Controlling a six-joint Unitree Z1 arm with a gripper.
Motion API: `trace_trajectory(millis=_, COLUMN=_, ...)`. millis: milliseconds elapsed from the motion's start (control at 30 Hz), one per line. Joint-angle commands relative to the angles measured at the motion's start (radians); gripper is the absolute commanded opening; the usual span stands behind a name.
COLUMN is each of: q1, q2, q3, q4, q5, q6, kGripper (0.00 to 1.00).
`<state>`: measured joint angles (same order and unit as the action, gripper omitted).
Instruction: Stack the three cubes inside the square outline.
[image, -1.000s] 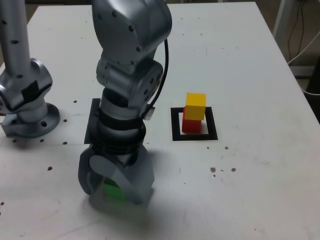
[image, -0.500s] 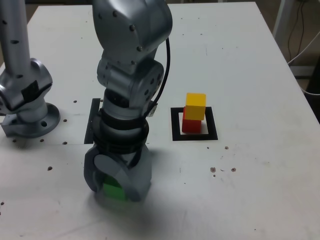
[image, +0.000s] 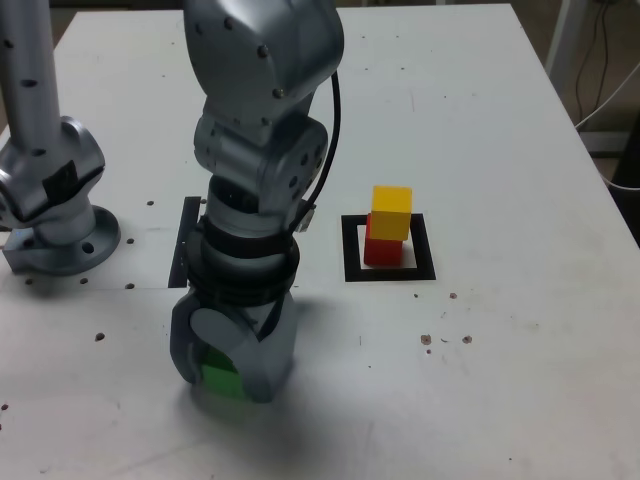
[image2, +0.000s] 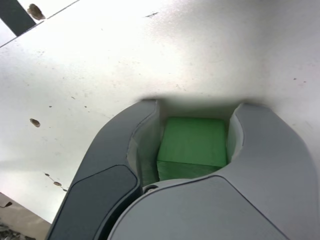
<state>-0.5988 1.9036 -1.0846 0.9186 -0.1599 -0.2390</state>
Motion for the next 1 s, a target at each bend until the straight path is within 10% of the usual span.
trace_trajectory(millis=0, q1=0.001, q2=0.000, q3=0.004, q4=0.004, q5=-0.001, q6=-0.002, kGripper=0.35)
trace_trajectory(millis=467, q1=0.006, q2=-0.038, q3=-0.013, q4=0.064, q5=0.018, q6=-0.015, kGripper=0.35)
trace_trajectory(millis=967, q1=0.109, q2=-0.115, q3=-0.184, q4=0.341, q5=0.106, q6=-0.008, kGripper=0.35)
